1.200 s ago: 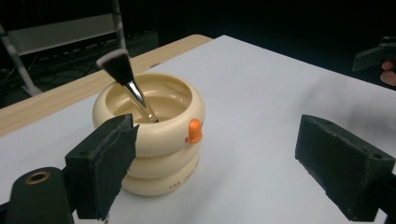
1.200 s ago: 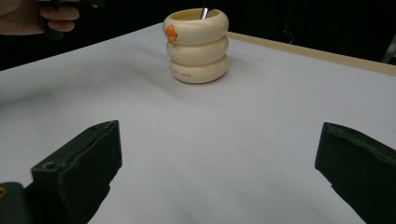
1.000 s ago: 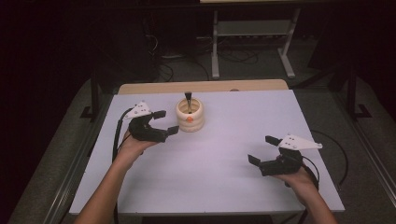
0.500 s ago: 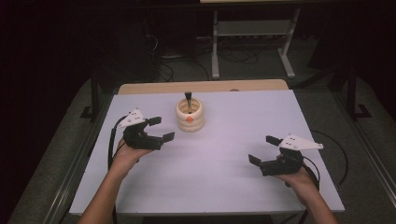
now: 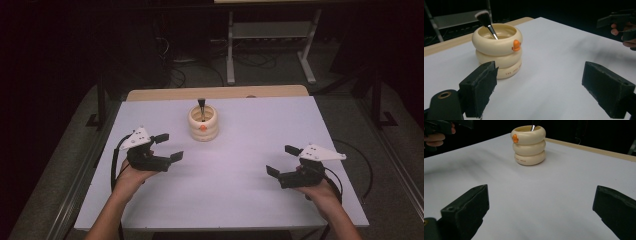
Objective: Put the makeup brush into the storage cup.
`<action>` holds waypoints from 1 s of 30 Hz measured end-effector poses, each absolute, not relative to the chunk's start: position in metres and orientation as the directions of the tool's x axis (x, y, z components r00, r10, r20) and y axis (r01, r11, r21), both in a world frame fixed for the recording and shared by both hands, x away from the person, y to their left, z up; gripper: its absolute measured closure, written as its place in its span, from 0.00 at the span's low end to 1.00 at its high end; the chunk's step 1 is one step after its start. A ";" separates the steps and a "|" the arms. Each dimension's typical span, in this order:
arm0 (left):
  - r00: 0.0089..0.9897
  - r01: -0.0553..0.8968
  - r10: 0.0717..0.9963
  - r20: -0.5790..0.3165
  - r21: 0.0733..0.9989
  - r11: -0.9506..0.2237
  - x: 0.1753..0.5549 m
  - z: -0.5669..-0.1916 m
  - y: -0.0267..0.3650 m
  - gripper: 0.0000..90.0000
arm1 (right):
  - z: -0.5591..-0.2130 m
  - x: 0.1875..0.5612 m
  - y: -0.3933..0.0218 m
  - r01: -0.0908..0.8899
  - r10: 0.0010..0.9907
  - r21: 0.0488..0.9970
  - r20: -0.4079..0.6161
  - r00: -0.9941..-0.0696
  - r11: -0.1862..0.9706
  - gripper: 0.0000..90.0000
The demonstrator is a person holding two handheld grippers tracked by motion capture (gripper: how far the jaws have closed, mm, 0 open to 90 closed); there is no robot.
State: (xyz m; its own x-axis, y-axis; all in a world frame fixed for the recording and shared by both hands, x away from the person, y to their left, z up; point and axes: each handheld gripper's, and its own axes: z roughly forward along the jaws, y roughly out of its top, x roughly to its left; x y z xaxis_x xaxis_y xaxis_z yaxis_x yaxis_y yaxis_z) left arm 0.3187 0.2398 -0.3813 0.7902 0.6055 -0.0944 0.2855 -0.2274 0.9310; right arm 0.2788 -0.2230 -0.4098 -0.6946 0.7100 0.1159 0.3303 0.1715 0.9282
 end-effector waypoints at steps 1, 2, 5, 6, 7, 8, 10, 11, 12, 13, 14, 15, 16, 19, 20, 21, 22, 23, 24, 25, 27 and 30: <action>0.789 0.290 0.606 -0.101 0.931 -0.221 0.317 -0.382 0.240 0.13 | -0.410 0.279 -0.223 0.330 0.710 0.928 0.115 -0.695 0.173 0.00; 0.792 0.290 0.603 -0.100 0.930 -0.227 0.315 -0.383 0.240 0.13 | -0.410 0.279 -0.223 0.328 0.709 0.928 0.111 -0.696 0.176 0.00; 0.793 0.288 0.601 -0.098 0.930 -0.229 0.311 -0.384 0.242 0.14 | -0.410 0.278 -0.223 0.330 0.710 0.928 0.116 -0.695 0.172 0.00; 0.792 0.288 0.602 -0.099 0.930 -0.226 0.310 -0.383 0.243 0.13 | -0.410 0.279 -0.223 0.329 0.709 0.928 0.114 -0.696 0.174 0.00; 0.792 0.288 0.602 -0.099 0.930 -0.226 0.310 -0.383 0.243 0.13 | -0.410 0.279 -0.223 0.329 0.709 0.928 0.114 -0.696 0.174 0.00; 0.791 0.289 0.603 -0.102 0.931 -0.222 0.307 -0.384 0.244 0.13 | -0.410 0.279 -0.223 0.327 0.707 0.929 0.112 -0.698 0.176 0.00; 0.792 0.289 0.602 -0.101 0.931 -0.224 0.305 -0.384 0.246 0.14 | -0.410 0.278 -0.222 0.332 0.708 0.927 0.118 -0.696 0.172 0.00; 0.792 0.288 0.603 -0.100 0.931 -0.224 0.303 -0.385 0.247 0.14 | -0.410 0.278 -0.222 0.332 0.709 0.928 0.118 -0.696 0.171 0.00; 0.790 0.292 0.604 -0.107 0.931 -0.218 0.302 -0.386 0.247 0.14 | -0.410 0.278 -0.222 0.331 0.708 0.928 0.116 -0.696 0.173 0.00; 0.791 0.290 0.603 -0.103 0.931 -0.223 0.301 -0.386 0.247 0.14 | -0.410 0.277 -0.222 0.331 0.708 0.928 0.118 -0.696 0.172 0.00; 0.792 0.289 0.602 -0.102 0.931 -0.222 0.300 -0.386 0.248 0.14 | -0.410 0.277 -0.222 0.331 0.708 0.928 0.117 -0.696 0.173 0.00; 0.792 0.288 0.602 -0.100 0.931 -0.223 0.298 -0.387 0.249 0.14 | -0.410 0.277 -0.222 0.330 0.708 0.928 0.117 -0.696 0.172 0.00; 0.791 0.289 0.603 -0.102 0.932 -0.221 0.297 -0.387 0.250 0.14 | -0.410 0.276 -0.222 0.335 0.709 0.927 0.120 -0.695 0.171 0.00; 0.786 0.285 0.610 -0.100 0.934 -0.214 0.293 -0.388 0.253 0.14 | -0.409 0.276 -0.222 0.326 0.711 0.930 0.113 -0.694 0.172 0.00; 0.786 0.282 0.611 -0.098 0.935 -0.213 0.291 -0.388 0.254 0.14 | -0.409 0.275 -0.221 0.333 0.711 0.928 0.120 -0.692 0.168 0.00; 0.785 0.282 0.612 -0.096 0.935 -0.215 0.290 -0.388 0.256 0.14 | -0.409 0.275 -0.221 0.331 0.711 0.929 0.119 -0.693 0.168 0.00; 0.783 0.281 0.615 -0.095 0.936 -0.213 0.288 -0.389 0.257 0.14 | -0.409 0.275 -0.221 0.328 0.711 0.929 0.116 -0.694 0.169 0.00; 0.781 0.282 0.617 -0.096 0.936 -0.212 0.287 -0.390 0.258 0.14 | -0.409 0.275 -0.221 0.330 0.711 0.929 0.118 -0.693 0.167 0.00; 0.783 0.278 0.616 -0.090 0.936 -0.216 0.286 -0.390 0.260 0.14 | -0.409 0.275 -0.220 0.324 0.710 0.931 0.112 -0.695 0.170 0.00; 0.779 0.280 0.619 -0.093 0.936 -0.212 0.285 -0.391 0.261 0.14 | -0.408 0.274 -0.219 0.330 0.711 0.929 0.117 -0.694 0.170 0.00; 0.776 0.282 0.624 -0.094 0.937 -0.209 0.282 -0.392 0.266 0.14 | -0.408 0.274 -0.218 0.328 0.710 0.929 0.115 -0.695 0.170 0.00; 0.774 0.277 0.626 -0.097 0.940 -0.198 0.279 -0.392 0.270 0.14 | -0.409 0.272 -0.217 0.332 0.711 0.927 0.114 -0.694 0.175 0.00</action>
State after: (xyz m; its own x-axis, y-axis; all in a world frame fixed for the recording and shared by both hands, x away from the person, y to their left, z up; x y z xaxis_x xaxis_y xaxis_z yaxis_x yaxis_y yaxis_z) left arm 0.2792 0.2695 -0.3923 0.7740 0.6257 -0.0967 0.2773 -0.1977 0.9402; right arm 0.2716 -0.2171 -0.4093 -0.6942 0.7106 0.1144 0.3320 0.1751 0.9269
